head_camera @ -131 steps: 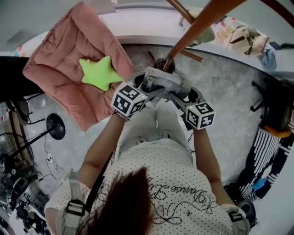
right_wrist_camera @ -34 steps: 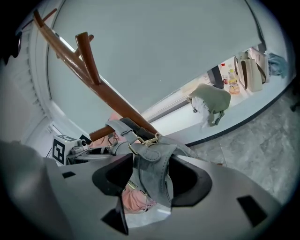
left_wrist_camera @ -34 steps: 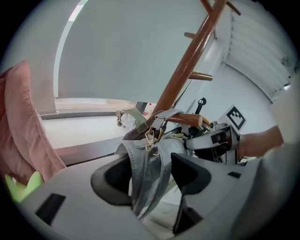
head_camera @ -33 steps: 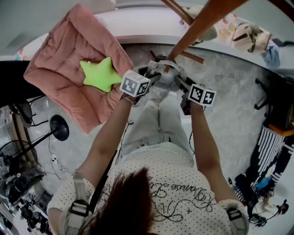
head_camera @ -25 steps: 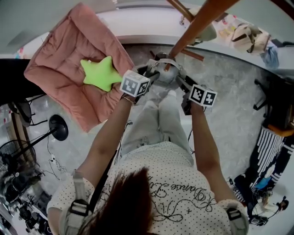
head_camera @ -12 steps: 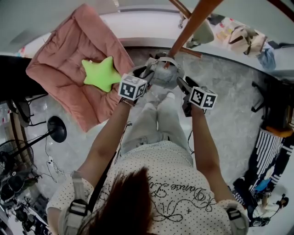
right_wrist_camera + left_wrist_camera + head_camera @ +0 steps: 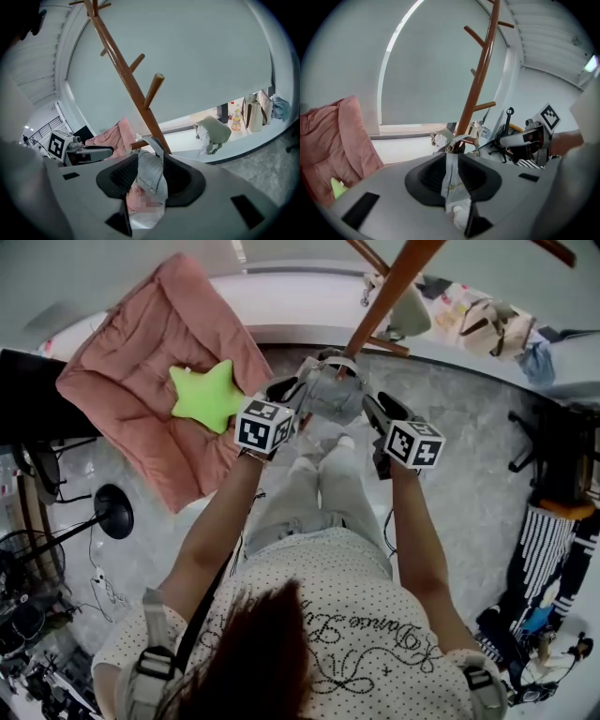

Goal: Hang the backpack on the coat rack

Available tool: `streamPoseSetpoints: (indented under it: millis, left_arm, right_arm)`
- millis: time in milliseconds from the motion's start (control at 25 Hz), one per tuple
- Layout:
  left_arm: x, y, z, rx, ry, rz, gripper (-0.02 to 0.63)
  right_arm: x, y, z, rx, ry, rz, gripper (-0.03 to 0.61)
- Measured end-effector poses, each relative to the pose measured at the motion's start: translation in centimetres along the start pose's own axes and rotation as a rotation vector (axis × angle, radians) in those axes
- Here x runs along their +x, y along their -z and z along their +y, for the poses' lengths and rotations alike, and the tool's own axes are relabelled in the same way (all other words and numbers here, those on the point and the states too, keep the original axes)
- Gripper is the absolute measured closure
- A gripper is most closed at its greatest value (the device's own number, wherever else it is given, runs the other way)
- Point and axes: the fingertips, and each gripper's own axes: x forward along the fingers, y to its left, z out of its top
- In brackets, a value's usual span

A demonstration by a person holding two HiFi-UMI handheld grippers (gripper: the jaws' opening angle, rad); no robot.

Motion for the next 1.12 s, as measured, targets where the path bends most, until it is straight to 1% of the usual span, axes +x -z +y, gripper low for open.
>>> streamPoseSetpoints:
  millis: [120,200,360,520,680,920,1120]
  left_arm:
    - [-0.8,-1.6,-0.5,0.024,0.002,-0.044,0.561]
    - [-1.4,-2.8,-1.0,0.041,0.007,-0.074,0.575]
    - [-2.5,-5.0,-2.1,0.065,0.021,-0.132,0.591]
    - [-3.6,-7.1,-3.3,0.082,0.035,-0.194,0.604]
    - [-5.1,-9.0,-4.1,0.095,0.050,-0.254,0.609]
    - [-7.1,-11.3,-4.6,0.117,0.035,-0.313,0.609]
    - [-8.6,-12.8,-5.1,0.133,0.039,-0.355,0.609]
  right_arm:
    - [-0.8,-1.2,0.8,-0.040,0.011,-0.036,0.415]
    - [-1.5,-1.9,1.5,-0.047,0.009,-0.064,0.429]
    - [-2.9,-3.7,2.6,-0.057,0.002,-0.127,0.455]
    - [-4.5,-5.5,3.6,-0.112,0.013,-0.179,0.484]
    - [-5.9,-7.1,5.1,-0.180,0.025,-0.224,0.504]
    - [-8.0,-9.2,7.0,-0.215,0.022,-0.295,0.526]
    - [-9.3,-10.7,8.4,-0.293,0.049,-0.340,0.538]
